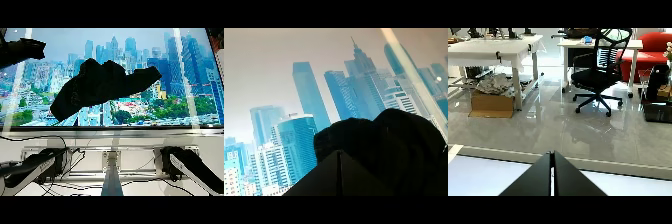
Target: Fold the clothes and pants, and hang the long-sleeved shirts on hangers.
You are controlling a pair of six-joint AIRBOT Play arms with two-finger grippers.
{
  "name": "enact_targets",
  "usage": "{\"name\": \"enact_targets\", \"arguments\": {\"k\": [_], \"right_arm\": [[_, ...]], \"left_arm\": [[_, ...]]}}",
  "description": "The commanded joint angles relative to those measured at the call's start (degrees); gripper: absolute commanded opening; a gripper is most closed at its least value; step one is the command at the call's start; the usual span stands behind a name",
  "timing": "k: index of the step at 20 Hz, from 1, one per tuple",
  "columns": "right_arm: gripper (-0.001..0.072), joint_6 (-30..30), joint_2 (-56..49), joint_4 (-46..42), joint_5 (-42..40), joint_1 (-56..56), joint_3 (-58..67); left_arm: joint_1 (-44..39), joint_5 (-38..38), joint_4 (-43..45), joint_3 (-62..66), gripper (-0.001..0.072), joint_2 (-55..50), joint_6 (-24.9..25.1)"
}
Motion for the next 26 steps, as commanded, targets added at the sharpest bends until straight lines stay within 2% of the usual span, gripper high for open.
{"name": "enact_targets", "arguments": {"k": [1,18,21,23,26], "right_arm": [[0.0029,0.00,0.04,0.02,0.00,-0.02,-0.07],[0.0029,0.02,0.02,0.09,0.02,-0.02,-0.11],[0.0028,0.04,0.07,3.02,0.17,-0.02,-0.09],[0.0028,-0.04,0.42,6.19,2.43,0.00,-0.11],[0.0029,-2.51,0.00,1.66,12.07,-0.02,-0.11]], "left_arm": [[0.00,0.02,0.00,-0.11,0.0029,0.04,0.02],[0.00,0.02,0.00,-0.13,0.0029,-0.31,0.00],[0.00,0.02,-0.02,-0.13,0.0029,-0.31,0.00],[0.00,0.02,-0.42,-0.13,0.0029,-0.31,-0.02],[0.00,-1.11,-1.25,-0.13,0.0029,-0.31,-0.15]]}}
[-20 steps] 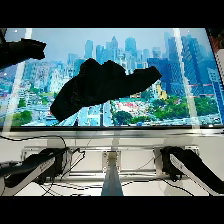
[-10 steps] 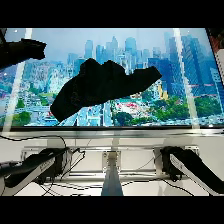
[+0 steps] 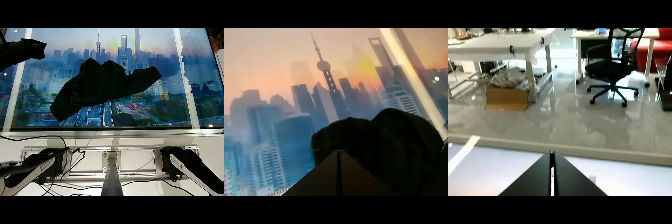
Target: Fold the clothes and pants, and hang the long-sleeved shirts on hangers.
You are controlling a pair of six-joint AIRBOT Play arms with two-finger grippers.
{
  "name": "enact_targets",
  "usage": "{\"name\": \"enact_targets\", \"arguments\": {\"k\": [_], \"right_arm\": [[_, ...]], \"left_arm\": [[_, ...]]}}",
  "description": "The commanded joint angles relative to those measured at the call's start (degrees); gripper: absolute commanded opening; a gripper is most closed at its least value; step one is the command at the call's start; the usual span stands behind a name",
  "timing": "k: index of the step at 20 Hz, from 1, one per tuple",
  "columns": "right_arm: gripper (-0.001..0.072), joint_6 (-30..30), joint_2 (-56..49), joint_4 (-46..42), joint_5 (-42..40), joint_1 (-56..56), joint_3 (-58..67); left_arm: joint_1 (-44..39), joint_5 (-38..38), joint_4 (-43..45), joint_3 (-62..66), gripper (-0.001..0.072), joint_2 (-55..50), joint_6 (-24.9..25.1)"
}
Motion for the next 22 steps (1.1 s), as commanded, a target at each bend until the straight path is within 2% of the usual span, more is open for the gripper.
{"name": "enact_targets", "arguments": {"k": [1,3,5,8,12,13,15,16,18,20,22], "right_arm": [[0.0029,-5.14,-0.72,-4.13,13.75,-0.07,-0.07],[0.0029,-12.09,-3.15,-6.45,27.26,-0.07,-0.17],[0.0028,-17.16,-6.45,-6.47,36.79,-0.07,-0.66],[0.0028,-17.62,-8.37,-3.21,32.15,-0.07,-8.04],[0.0028,-22.23,-9.77,5.25,27.74,-0.02,-21.70],[0.0029,-22.86,-9.97,8.07,26.08,0.00,-24.81],[0.0029,-24.55,-9.99,17.66,22.58,0.72,-30.10],[0.0028,-27.41,-10.03,21.77,20.92,2.10,-32.11],[0.0029,-29.27,-11.19,23.12,16.83,6.71,-33.75],[0.0029,-29.27,-13.77,21.75,11.15,12.85,-33.73],[0.0029,-29.29,-16.26,20.85,3.28,18.60,-33.73]], "left_arm": [[0.00,-2.82,-0.55,-0.02,0.0029,-0.02,-0.22],[0.13,-7.74,0.20,-0.02,0.0029,-0.02,-0.22],[0.13,-13.84,2.51,-0.04,0.0029,-0.04,-0.24],[0.11,-21.84,5.33,-0.04,0.0029,-0.85,-0.22],[0.11,-32.35,8.13,-0.09,0.0036,-5.07,-0.26],[0.13,-33.75,11.50,-0.39,0.0082,-6.32,-1.88],[0.46,-34.67,22.12,-1.68,0.0283,-8.52,-8.11],[1.22,-34.64,24.68,-2.73,0.0303,-9.05,-9.14],[4.50,-34.71,24.70,-5.09,0.0274,-9.09,-9.49],[8.90,-34.75,23.47,-8.00,0.0068,-8.15,-10.16],[14.03,-34.77,20.94,-11.80,0.0060,-6.69,-10.86]]}}
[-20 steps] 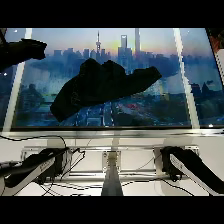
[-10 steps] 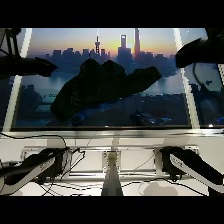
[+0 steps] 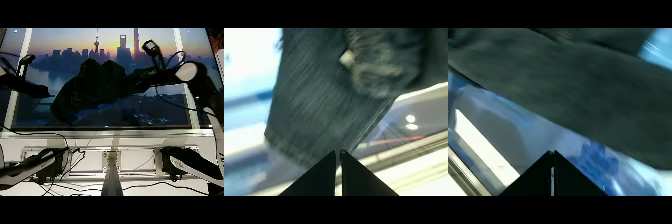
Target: Fold the clothes and pants, and hang the long-sleeved shirts on hangers.
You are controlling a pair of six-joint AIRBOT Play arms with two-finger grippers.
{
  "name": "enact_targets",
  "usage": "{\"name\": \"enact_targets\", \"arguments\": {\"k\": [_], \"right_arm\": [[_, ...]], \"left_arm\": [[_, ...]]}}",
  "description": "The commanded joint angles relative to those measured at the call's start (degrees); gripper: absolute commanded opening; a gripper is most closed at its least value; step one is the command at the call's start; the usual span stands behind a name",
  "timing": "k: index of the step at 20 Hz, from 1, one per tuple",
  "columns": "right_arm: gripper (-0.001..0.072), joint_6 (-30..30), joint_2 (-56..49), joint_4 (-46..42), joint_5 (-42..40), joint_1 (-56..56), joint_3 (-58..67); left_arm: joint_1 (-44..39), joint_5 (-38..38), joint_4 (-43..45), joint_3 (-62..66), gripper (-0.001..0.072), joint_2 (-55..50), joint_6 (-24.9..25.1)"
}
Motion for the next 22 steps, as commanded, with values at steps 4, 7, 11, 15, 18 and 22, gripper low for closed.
{"name": "enact_targets", "arguments": {"k": [4,7,11,15,18,22], "right_arm": [[0.0029,-1.40,-7.76,-2.95,-24.76,16.96,-1.25],[0.0029,-1.42,-14.25,-8.92,-25.68,23.19,1.27],[0.0030,-3.10,-24.46,-14.32,-22.18,29.83,10.93],[0.0397,-11.06,-31.28,-13.75,-27.17,34.42,17.51],[0.0497,-11.47,-34.01,-13.40,-30.95,36.46,18.32],[0.0488,-11.45,-36.11,-13.79,-27.21,37.16,20.00]], "left_arm": [[14.45,-0.98,-1.14,-12.48,0.0028,3.65,-1.20],[18.08,1.55,-1.51,-14.53,0.0028,7.41,0.39],[20.68,11.61,-1.49,-18.01,0.0028,17.70,-3.30],[20.50,16.57,-2.86,-21.66,0.0041,24.55,-5.53],[20.11,17.11,-3.04,-21.84,0.0581,23.69,-5.55],[20.11,16.70,-6.10,-22.23,0.0687,21.75,-9.16]]}}
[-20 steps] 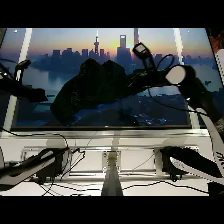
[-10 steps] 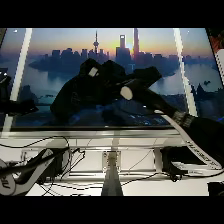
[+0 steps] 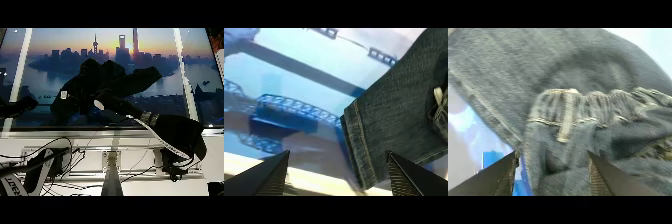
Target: Fold the clothes and pants, and hang the long-sleeved shirts on hangers.
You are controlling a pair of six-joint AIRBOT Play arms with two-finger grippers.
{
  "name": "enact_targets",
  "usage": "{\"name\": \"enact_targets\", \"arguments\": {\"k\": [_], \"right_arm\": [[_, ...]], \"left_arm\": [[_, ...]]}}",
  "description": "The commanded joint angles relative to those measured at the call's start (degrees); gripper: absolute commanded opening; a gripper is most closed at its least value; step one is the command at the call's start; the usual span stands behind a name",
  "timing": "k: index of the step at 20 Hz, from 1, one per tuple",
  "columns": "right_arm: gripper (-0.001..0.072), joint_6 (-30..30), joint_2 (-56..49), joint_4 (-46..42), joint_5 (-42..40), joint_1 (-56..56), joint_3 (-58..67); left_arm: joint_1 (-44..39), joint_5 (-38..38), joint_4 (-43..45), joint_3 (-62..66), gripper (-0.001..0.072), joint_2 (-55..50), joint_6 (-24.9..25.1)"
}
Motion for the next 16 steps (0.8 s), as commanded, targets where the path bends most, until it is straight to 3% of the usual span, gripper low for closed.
{"name": "enact_targets", "arguments": {"k": [1,4,6,11,16], "right_arm": [[0.0483,-0.68,-2.71,-1.53,0.46,0.70,2.29],[0.0441,0.59,-3.61,-5.05,0.15,-2.25,4.28],[0.0442,5.01,-3.67,-7.10,1.27,-5.55,4.55],[0.0462,13.86,-3.67,-6.67,11.96,-11.41,4.52],[0.0458,14.58,-4.04,4.46,12.28,-9.66,4.52]], "left_arm": [[0.04,0.52,-3.76,-0.72,0.0687,-1.25,-2.14],[0.04,0.57,-5.35,-1.84,0.0686,-3.02,-2.14],[0.04,0.52,-5.35,-2.82,0.0687,-4.28,-2.14],[0.04,0.74,-5.20,-4.94,0.0688,-8.90,-2.08],[-6.97,0.76,-5.22,-5.31,0.0689,-16.00,-1.70]]}}
